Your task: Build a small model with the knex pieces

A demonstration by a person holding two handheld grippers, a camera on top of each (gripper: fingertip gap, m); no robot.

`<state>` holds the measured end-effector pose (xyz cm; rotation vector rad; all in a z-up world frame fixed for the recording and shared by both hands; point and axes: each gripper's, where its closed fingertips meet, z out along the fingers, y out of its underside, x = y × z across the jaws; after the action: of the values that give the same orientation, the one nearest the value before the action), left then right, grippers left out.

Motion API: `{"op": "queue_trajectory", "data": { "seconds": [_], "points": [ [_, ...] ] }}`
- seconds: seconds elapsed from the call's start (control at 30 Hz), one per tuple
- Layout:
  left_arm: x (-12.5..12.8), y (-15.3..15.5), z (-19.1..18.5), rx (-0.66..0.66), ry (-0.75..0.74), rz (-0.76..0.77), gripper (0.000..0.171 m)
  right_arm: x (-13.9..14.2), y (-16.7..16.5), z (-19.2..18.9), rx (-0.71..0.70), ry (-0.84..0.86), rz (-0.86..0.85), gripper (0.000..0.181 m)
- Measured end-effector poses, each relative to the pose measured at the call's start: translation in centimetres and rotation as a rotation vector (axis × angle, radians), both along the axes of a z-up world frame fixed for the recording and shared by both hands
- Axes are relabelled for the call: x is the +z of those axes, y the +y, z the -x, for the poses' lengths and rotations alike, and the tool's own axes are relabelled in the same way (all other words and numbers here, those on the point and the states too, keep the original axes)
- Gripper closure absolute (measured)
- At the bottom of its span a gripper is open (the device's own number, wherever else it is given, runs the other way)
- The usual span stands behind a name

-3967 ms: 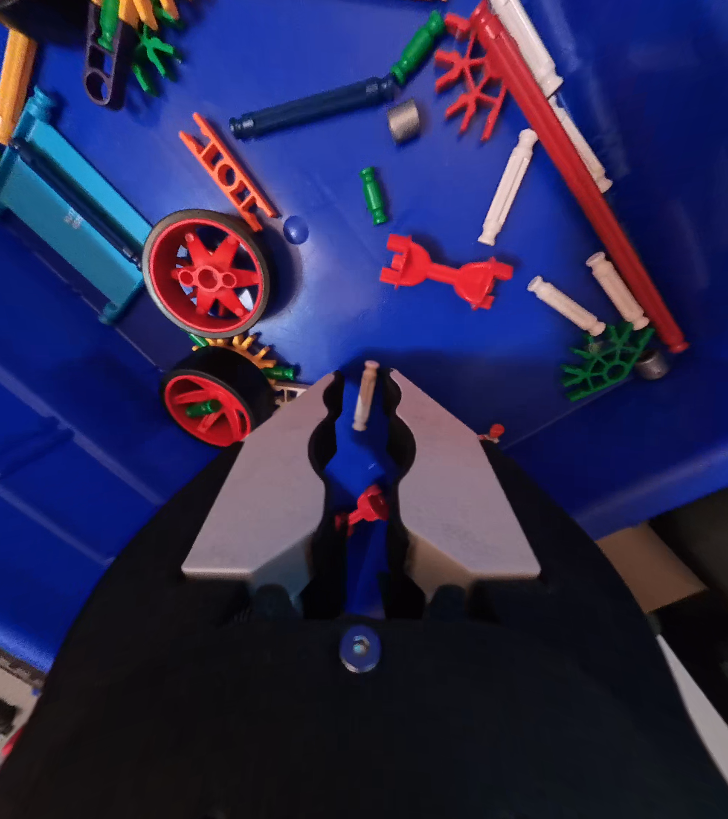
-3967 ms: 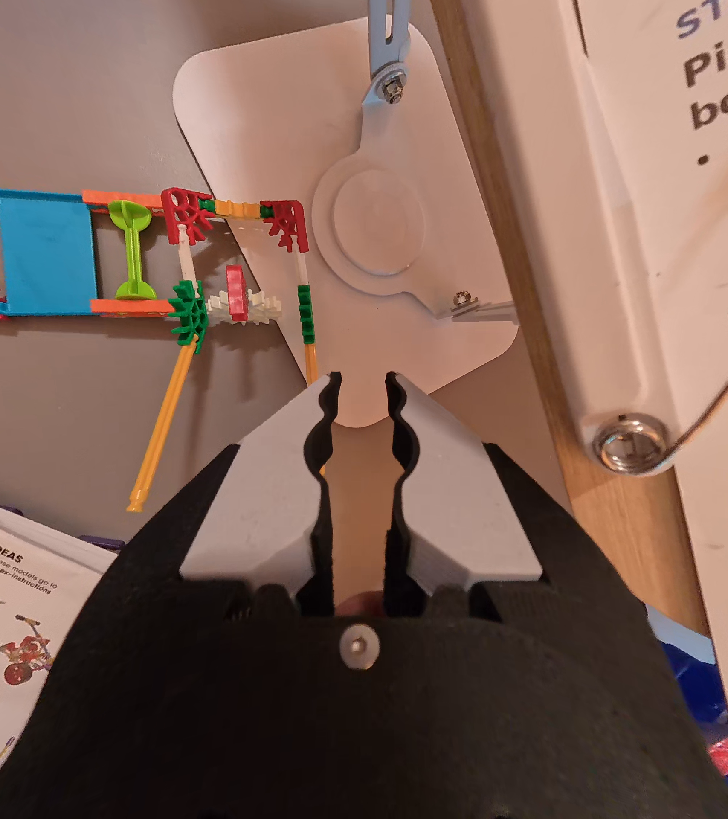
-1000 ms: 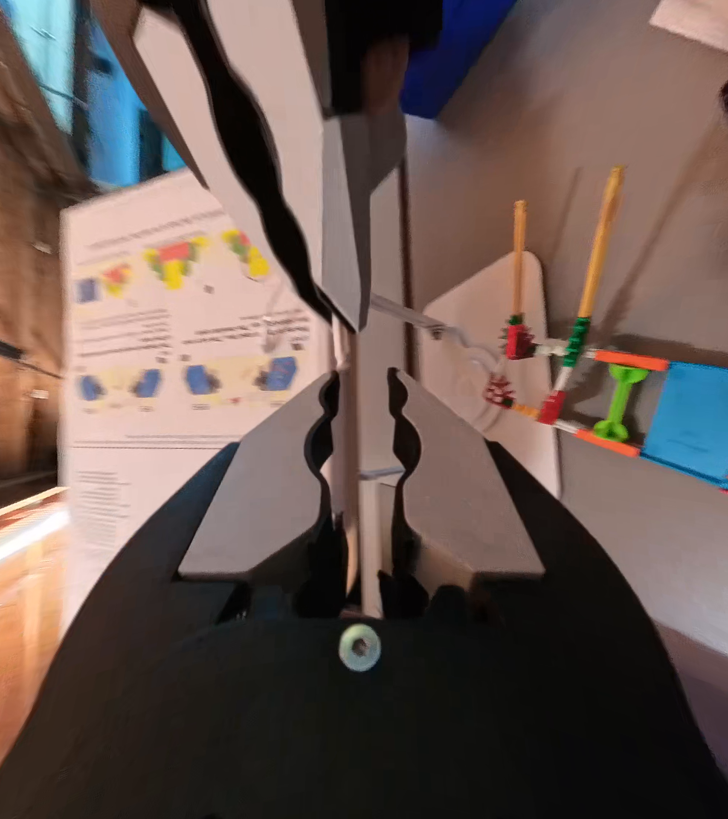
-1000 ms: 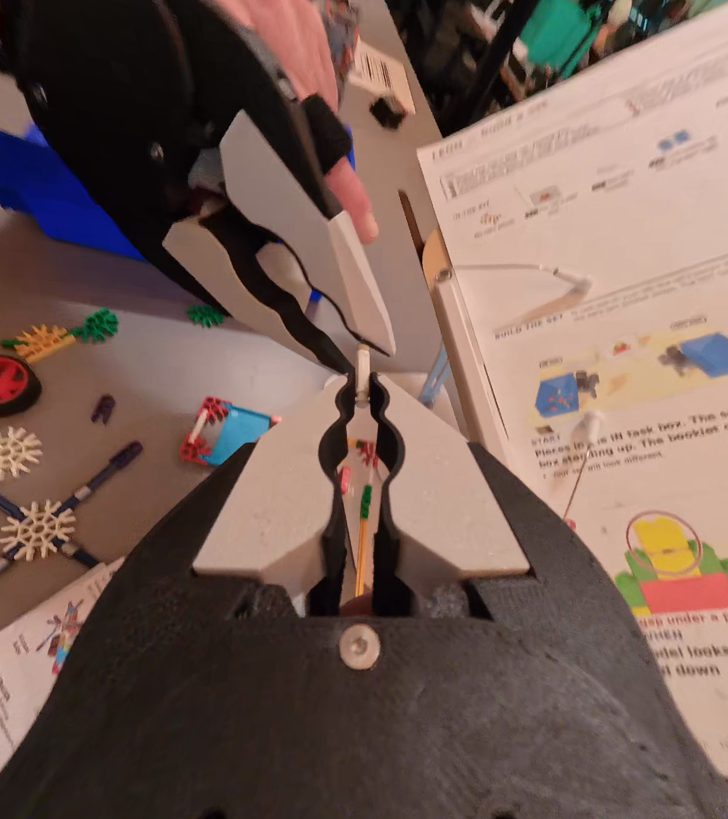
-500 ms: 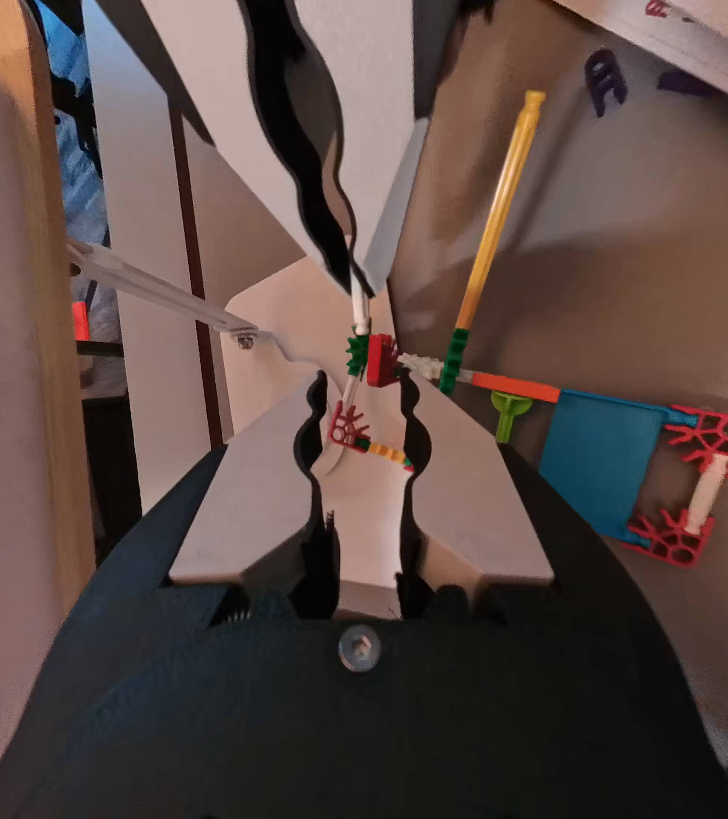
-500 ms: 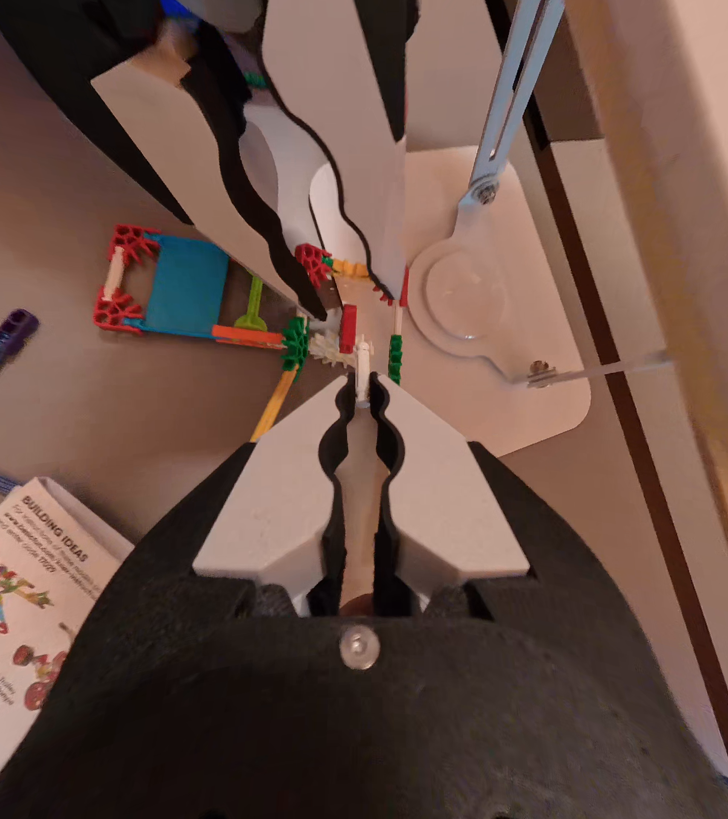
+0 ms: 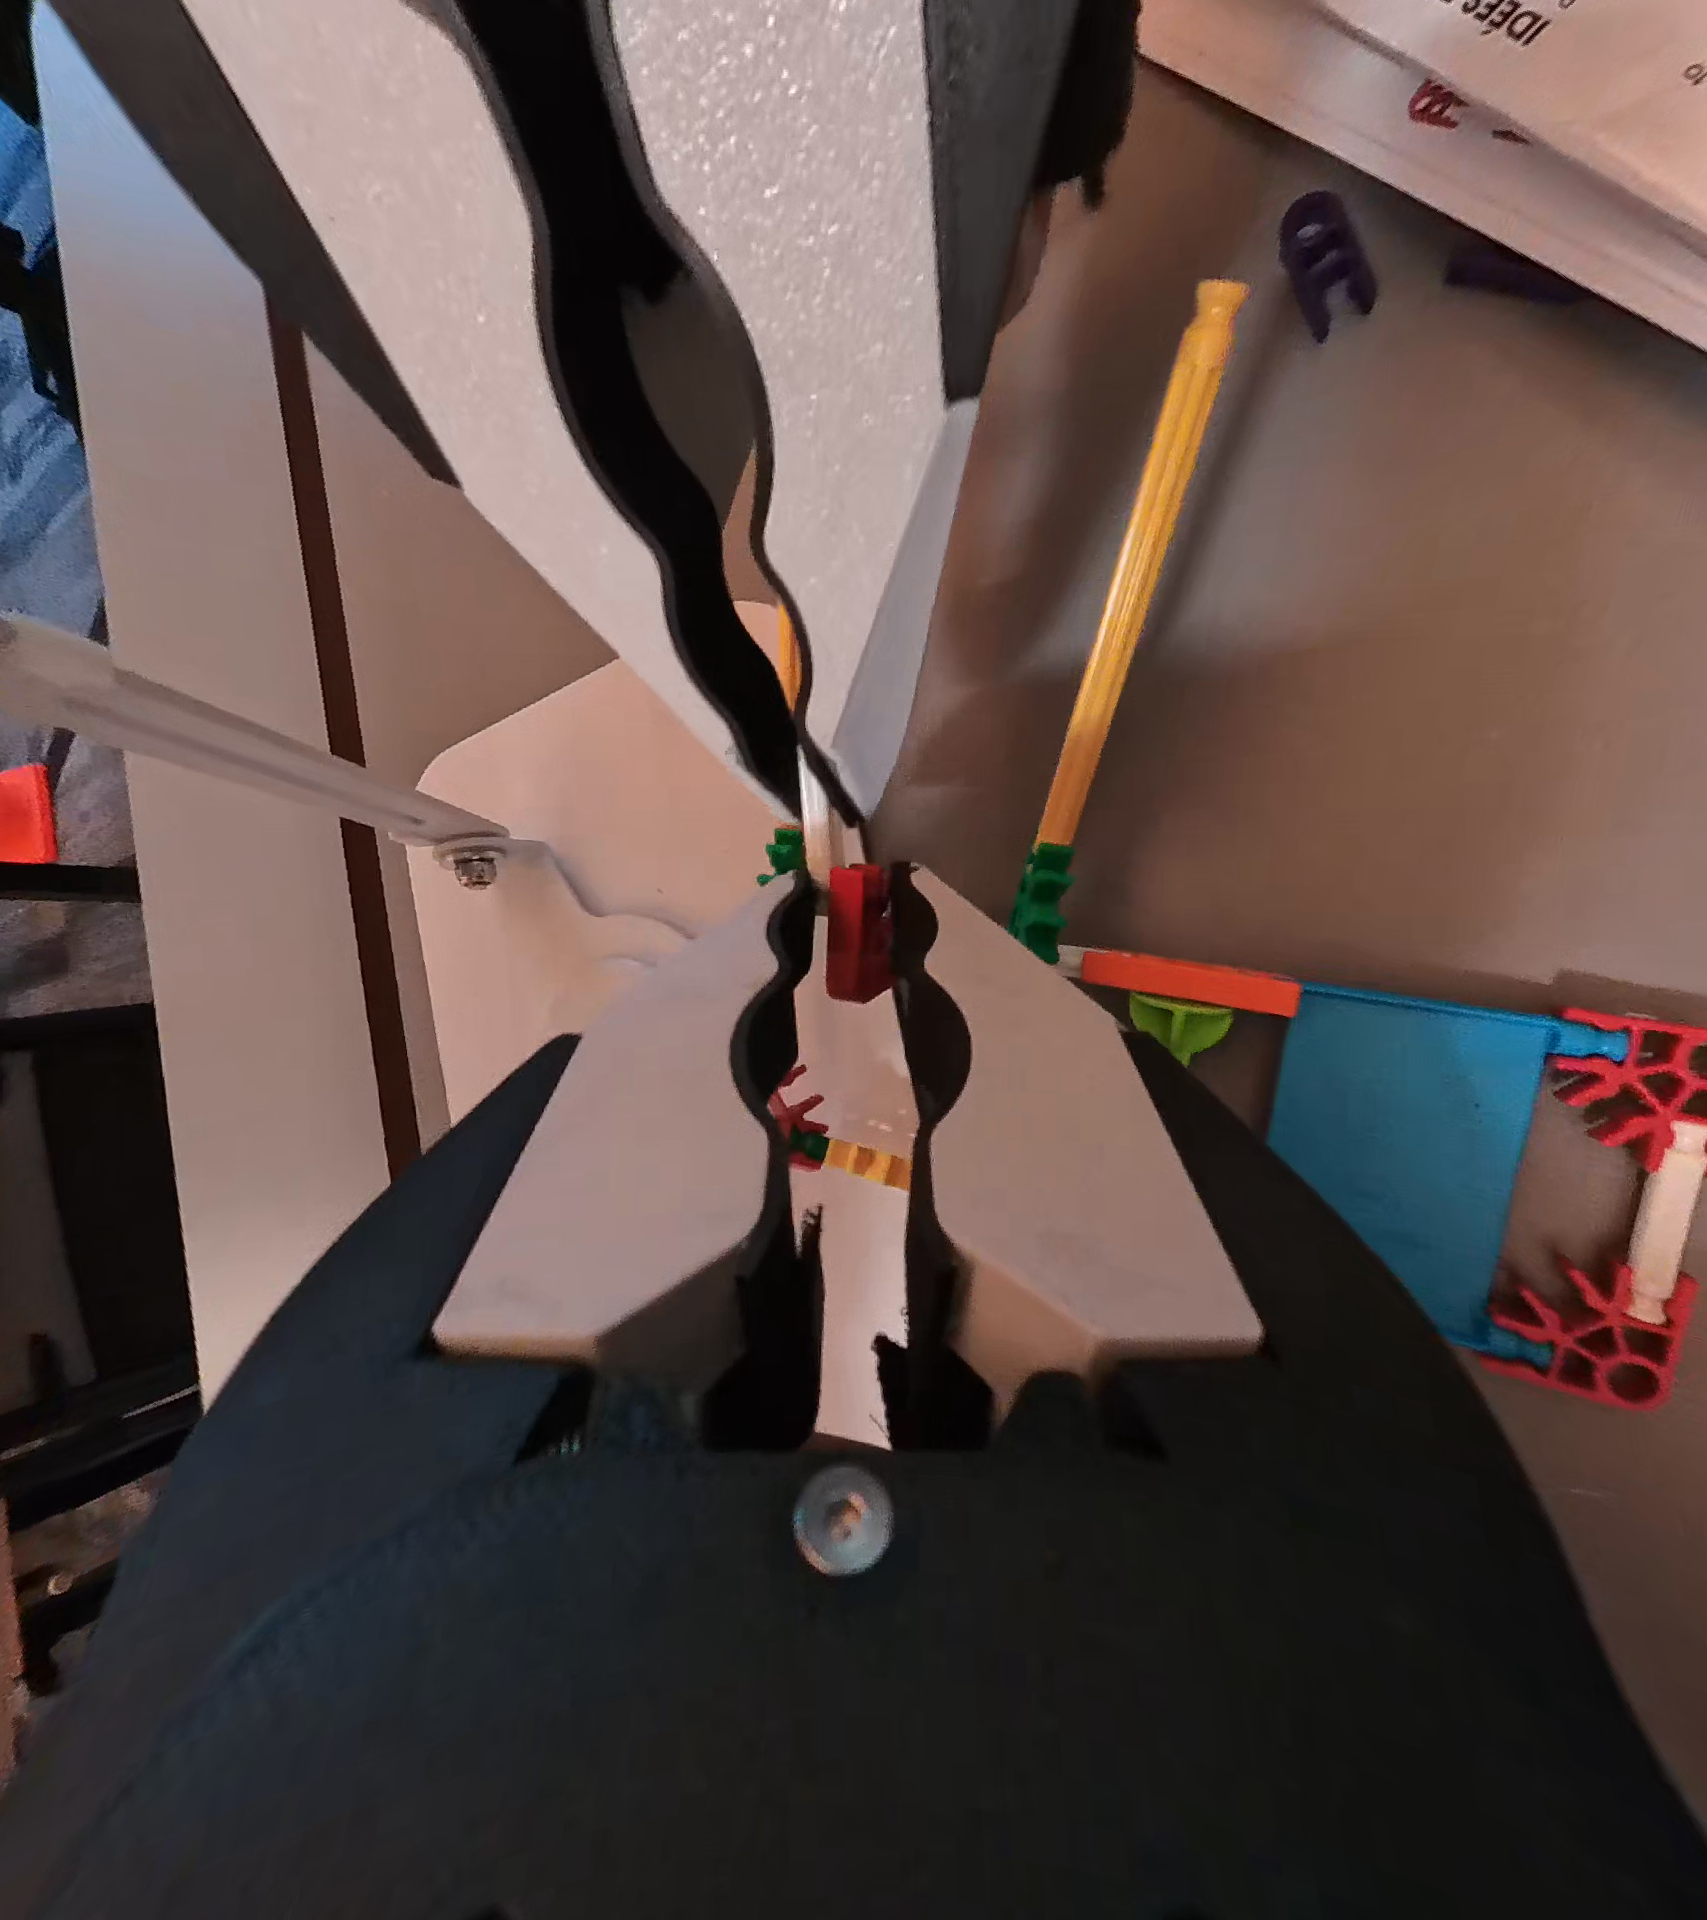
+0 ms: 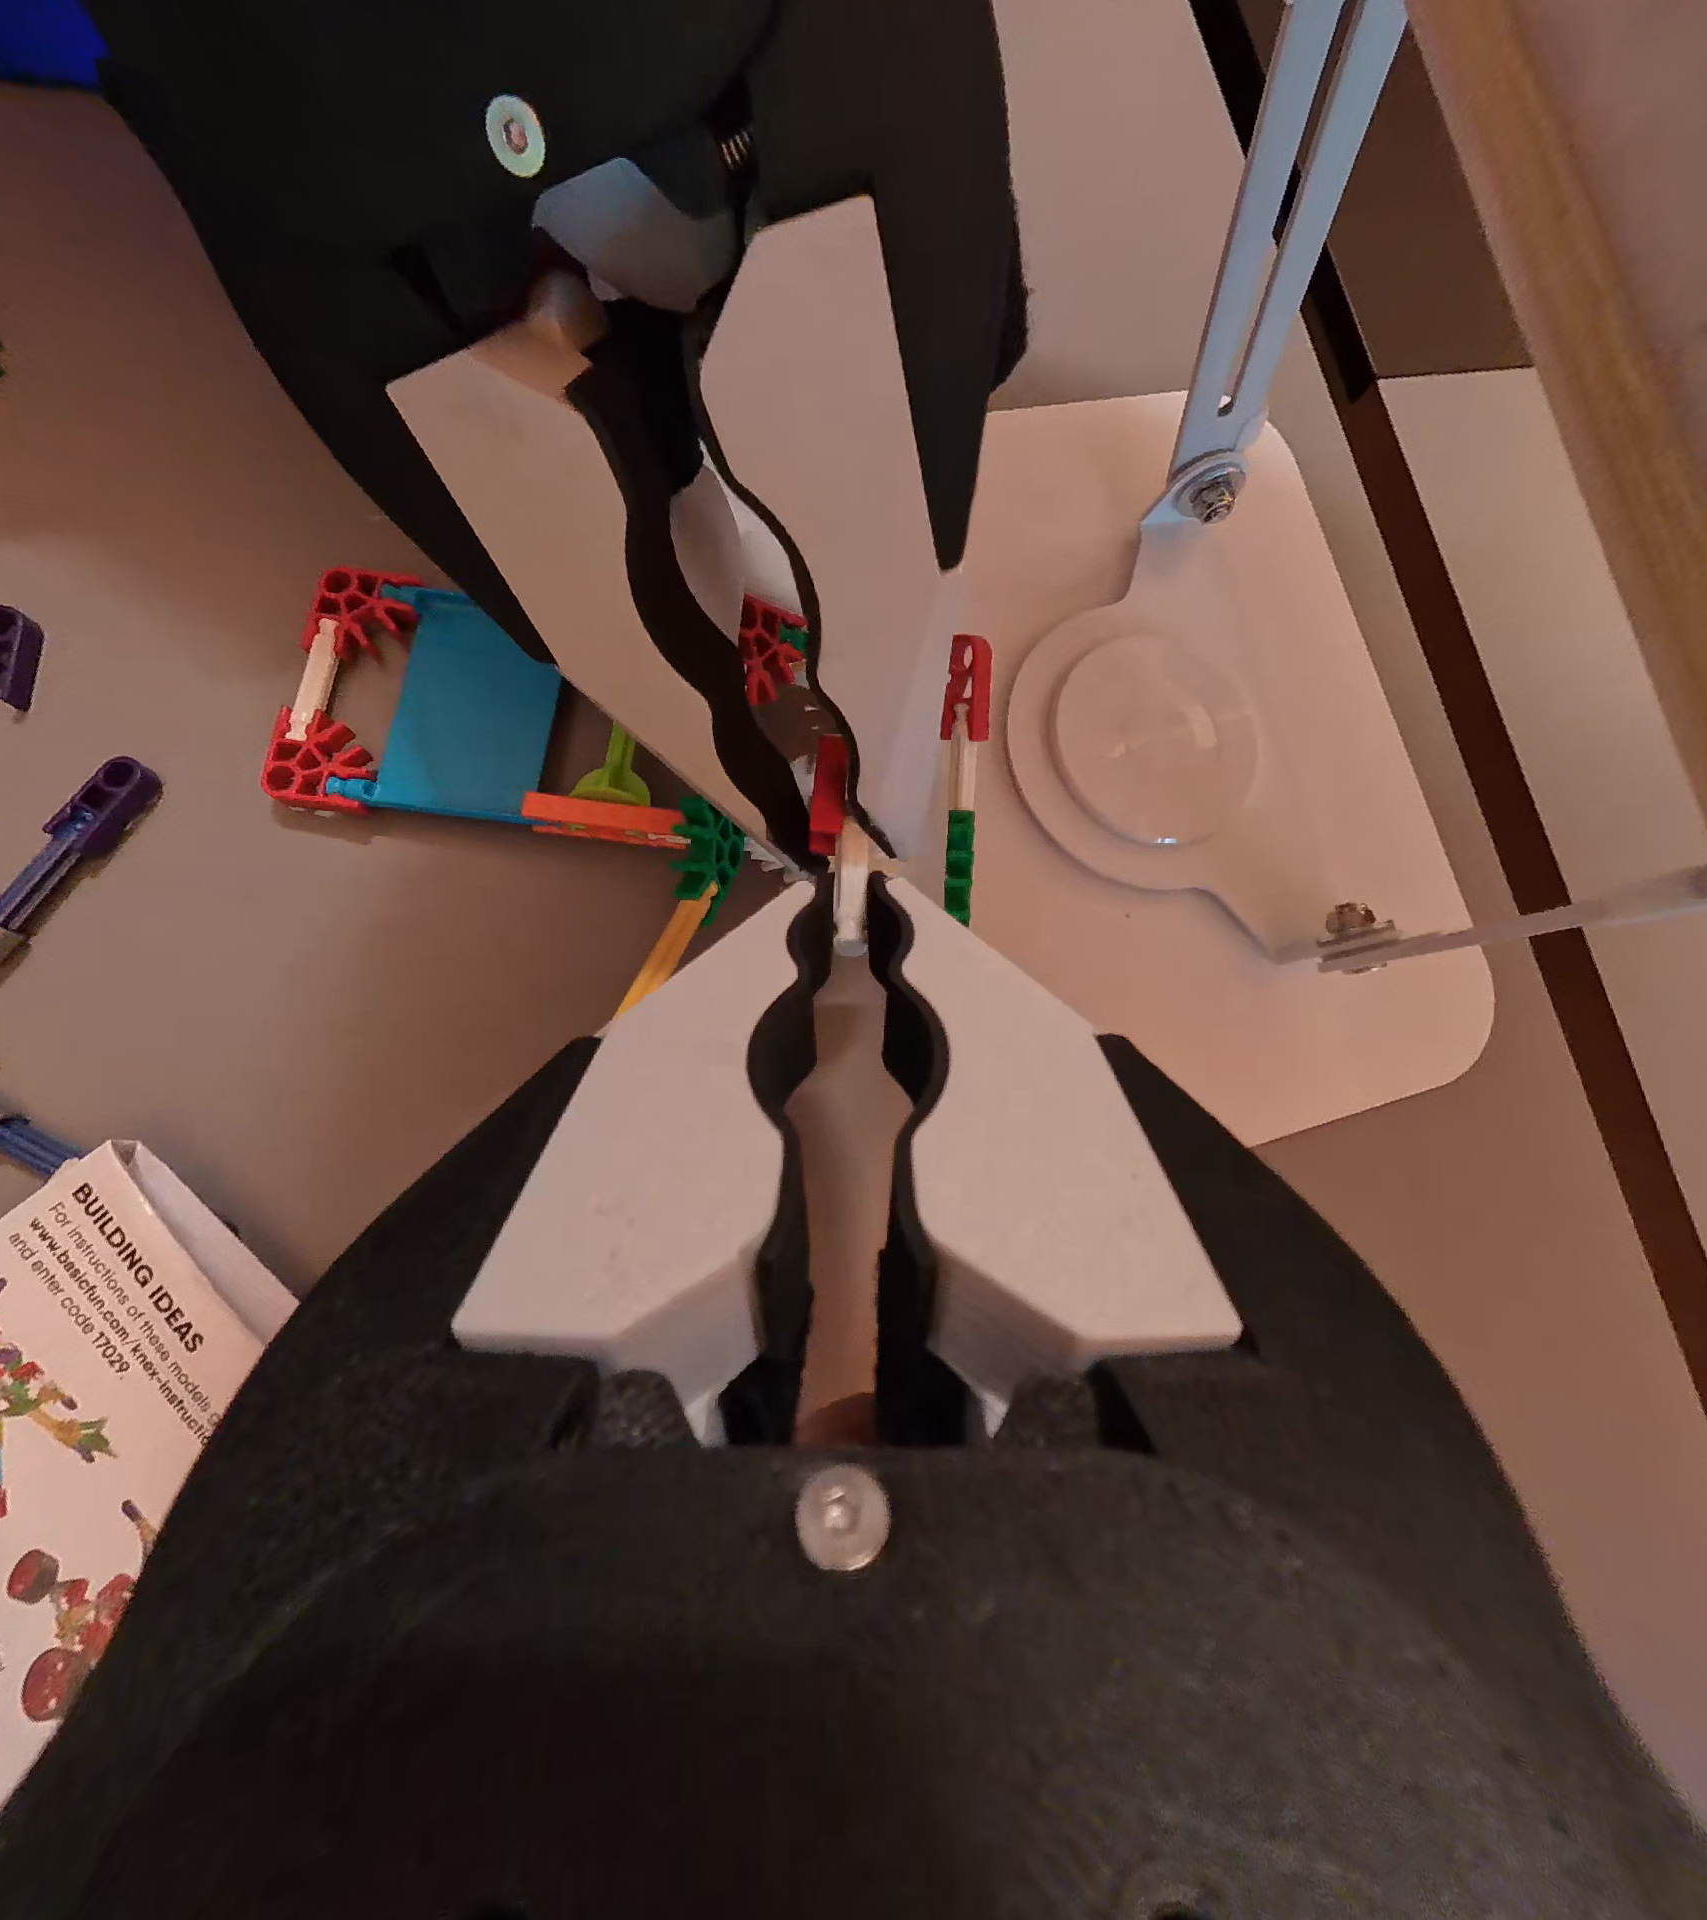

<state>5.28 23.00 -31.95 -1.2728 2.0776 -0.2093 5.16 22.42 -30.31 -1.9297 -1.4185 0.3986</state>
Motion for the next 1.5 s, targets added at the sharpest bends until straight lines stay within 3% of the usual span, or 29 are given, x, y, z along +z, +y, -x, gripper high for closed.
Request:
{"op": "queue_trajectory", "data": {
  "seconds": [0.53, 0.67, 1.13, 1.3, 1.33, 1.37, 1.5],
  "points": [
    [-0.1, -0.5, 0.6, 0.012, -0.009, 0.123, 0.163, -0.5, -0.3, 0.7, 0.044, 0.039, 0.001, 0.177],
    [-0.2, -0.8, 0.5, 0.008, -0.007, 0.129, 0.164, -0.7, -0.8, 1.3, 0.08, 0.034, 0.002, 0.167],
    [-0.3, -1.4, 0.8, -0.012, 0.01, 0.102, 0.169, -0.7, -1.1, 1.7, 0.139, 0.006, -0.041, 0.178],
    [0.2, -0.7, 0.6, 0.043, -0.014, 0.139, 0.163, 0.2, -0.6, 1.2, 0.107, 0.041, -0.059, 0.175],
    [0.3, -0.2, 0.7, 0.077, -0.008, 0.131, 0.149, 0.3, -0.6, 1.1, 0.103, 0.034, -0.056, 0.175],
    [0.4, -0.1, 0.9, 0.073, -0.01, 0.126, 0.145, 0.4, -0.6, 0.8, 0.093, 0.018, -0.055, 0.171],
    [0.2, 0.6, 2.0, 0.106, 0.025, 0.099, 0.151, 0.9, -0.3, 0.1, 0.074, -0.002, -0.068, 0.165]
  ]
}}
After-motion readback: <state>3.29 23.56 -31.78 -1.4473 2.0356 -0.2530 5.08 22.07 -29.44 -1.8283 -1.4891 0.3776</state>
